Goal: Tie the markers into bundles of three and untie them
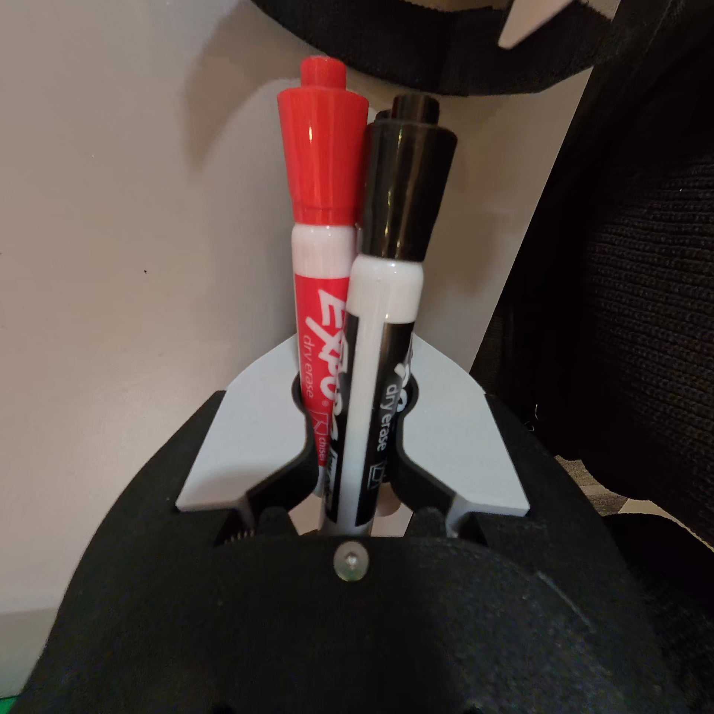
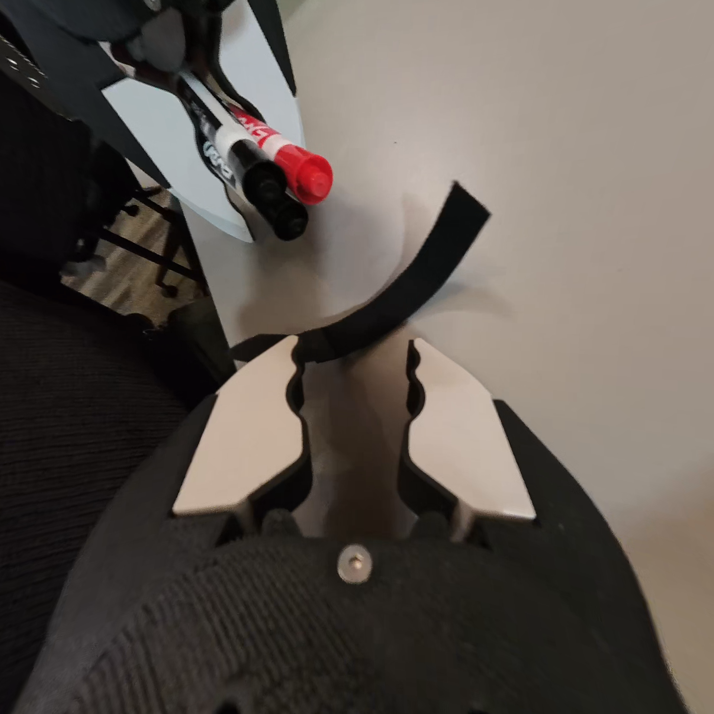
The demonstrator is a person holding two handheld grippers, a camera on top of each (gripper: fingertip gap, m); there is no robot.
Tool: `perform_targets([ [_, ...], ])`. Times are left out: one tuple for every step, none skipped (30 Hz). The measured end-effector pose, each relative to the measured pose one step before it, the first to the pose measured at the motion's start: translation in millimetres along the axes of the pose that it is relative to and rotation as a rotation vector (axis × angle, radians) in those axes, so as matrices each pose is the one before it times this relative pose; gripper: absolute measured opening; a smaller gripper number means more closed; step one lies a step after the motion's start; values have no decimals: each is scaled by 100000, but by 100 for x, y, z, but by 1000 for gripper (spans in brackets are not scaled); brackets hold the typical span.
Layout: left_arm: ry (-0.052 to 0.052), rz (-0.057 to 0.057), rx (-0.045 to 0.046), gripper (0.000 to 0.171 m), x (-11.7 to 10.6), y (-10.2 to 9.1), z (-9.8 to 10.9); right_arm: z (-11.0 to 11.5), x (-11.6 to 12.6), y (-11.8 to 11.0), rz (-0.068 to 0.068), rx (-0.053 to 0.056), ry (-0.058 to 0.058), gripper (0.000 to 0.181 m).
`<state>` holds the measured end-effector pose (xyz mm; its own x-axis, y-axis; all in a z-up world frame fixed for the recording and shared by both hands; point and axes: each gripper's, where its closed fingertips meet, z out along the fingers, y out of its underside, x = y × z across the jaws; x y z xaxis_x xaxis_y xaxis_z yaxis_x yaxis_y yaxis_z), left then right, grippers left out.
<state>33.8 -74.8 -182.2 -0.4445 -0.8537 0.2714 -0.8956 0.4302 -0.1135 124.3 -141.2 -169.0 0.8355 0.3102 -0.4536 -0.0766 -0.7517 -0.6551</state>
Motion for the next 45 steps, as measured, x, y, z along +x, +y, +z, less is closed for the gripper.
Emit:
perform_targets([
  [-22,-77,10,43,-6,3,-2,141,-196,32,1027,-423,-780,52],
  [-29,-35,-25,43,7,-1,1,117,-105,64,500,-892,62,51],
  [-32,-56,-19,43,-7,-5,8,97,43,82,-205,-1026,1422,50],
  [20,-91,-3,43,-4,-4,-3,92,118,66,-1261,-956,2193,50],
  [109,-141,7,43,-2,-10,-6,104,110,-5,-2014,-439,2457,47],
  [58,-57,35,43,3,0,0,159,27,-56,-2206,-157,1981,47],
  [59,-13,34,43,0,0,-1,217,-79,-86,-2125,-67,1248,48],
  [68,-60,20,43,0,-7,-2,245,-126,-99,-1984,-39,932,48],
  [28,-88,-15,43,-3,-3,-4,242,-128,-100,-2076,-95,935,48],
  [-2,-78,-31,43,3,5,7,193,-27,-73,-2062,-304,1406,48],
  [-80,-34,-12,43,1,-3,2,119,88,-30,-1774,-419,1749,47],
  [-113,-4,-62,43,-6,4,-1,69,132,-29,-1468,-115,1517,46],
  [-37,24,-38,43,11,-4,3,41,163,-48,-921,383,1127,46],
  [17,-58,-28,43,-9,0,4,30,155,-69,-167,800,625,45],
  [67,-44,12,43,-1,-6,-2,20,127,-87,525,946,18,45],
  [68,-77,53,43,6,-3,1,-14,78,-103,967,813,-397,45],
  [14,-65,77,43,-8,-3,-10,-26,75,-89,789,670,-260,46],
  [54,-43,76,43,6,3,3,-35,97,-38,338,401,230,47],
  [67,-106,69,43,-1,-1,-1,-38,116,20,-12,-21,517,47],
  [53,-86,66,43,4,-4,2,-39,31,74,-84,-405,153,48],
  [49,-40,42,43,1,-1,0,-47,-19,61,46,-471,-77,50],
  [-5,-58,37,43,-5,-1,0,-112,-9,-20,-116,-49,133,51],
  [-23,-39,23,43,0,-3,2,-255,41,-195,-823,1006,675,51],
  [-49,19,-37,43,1,1,0,-459,90,-454,-1817,2486,968,50],
  [-90,104,-28,43,-2,-5,4,-609,3,-678,-2489,3687,361,50],
  [-4,39,-13,43,-3,2,-1,-656,-114,-760,-2550,4016,-627,49],
  [77,-44,12,43,5,3,-2,-624,-330,-733,-2716,3952,-1907,48],
  [87,-39,41,43,-7,-6,-3,-525,-658,-669,-3639,3715,-3602,49],
  [99,-34,50,43,7,-2,1,-415,-936,-513,-5277,2907,-4507,51],
  [49,-52,44,43,1,-2,0,-276,-1144,-273,-7512,1240,-4854,54],
  [0,-45,46,43,-3,-3,-9,-139,-1023,68,-9125,-1406,-3351,54],
  [27,-39,34,43,6,-4,2,-43,-490,374,-8974,-3859,324,53],
  [19,-54,17,43,-2,2,-2,61,-57,430,-7339,-4218,2915,53],
  [20,-41,-25,43,1,-6,-2,155,-40,307,-4947,-3194,2147,53],
  [23,-32,-34,43,-2,-3,7,261,-156,173,-2412,-1975,516,50],
  [10,-9,-35,43,-2,-4,-3,370,-193,101,-558,-1267,-353,48],
  [19,14,-23,43,-3,-6,-2,410,-193,140,-85,-1359,-686,47],
  [25,-29,9,43,-3,3,-2,392,-124,253,-647,-1852,-243,45],
  [17,-30,36,43,9,4,3,314,32,355,-1233,-2550,900,39],
  [2,-24,50,43,-7,-2,1,141,108,323,-1865,-2379,1300,29],
  [-4,-62,-2,43,4,0,0,-64,259,166,-1505,-1074,2068,11],
  [-8,-88,-9,43,1,-8,-1,-252,554,-52,386,744,3469,2],
  [-54,-86,-23,43,-1,3,-2,-388,736,-265,2652,2717,3458,2],
  [-104,20,-64,43,-1,1,11,-498,808,-400,4559,4003,2780,2],
  [-109,50,-79,43,-1,2,0,-590,946,-533,5961,5335,2829,2],
])
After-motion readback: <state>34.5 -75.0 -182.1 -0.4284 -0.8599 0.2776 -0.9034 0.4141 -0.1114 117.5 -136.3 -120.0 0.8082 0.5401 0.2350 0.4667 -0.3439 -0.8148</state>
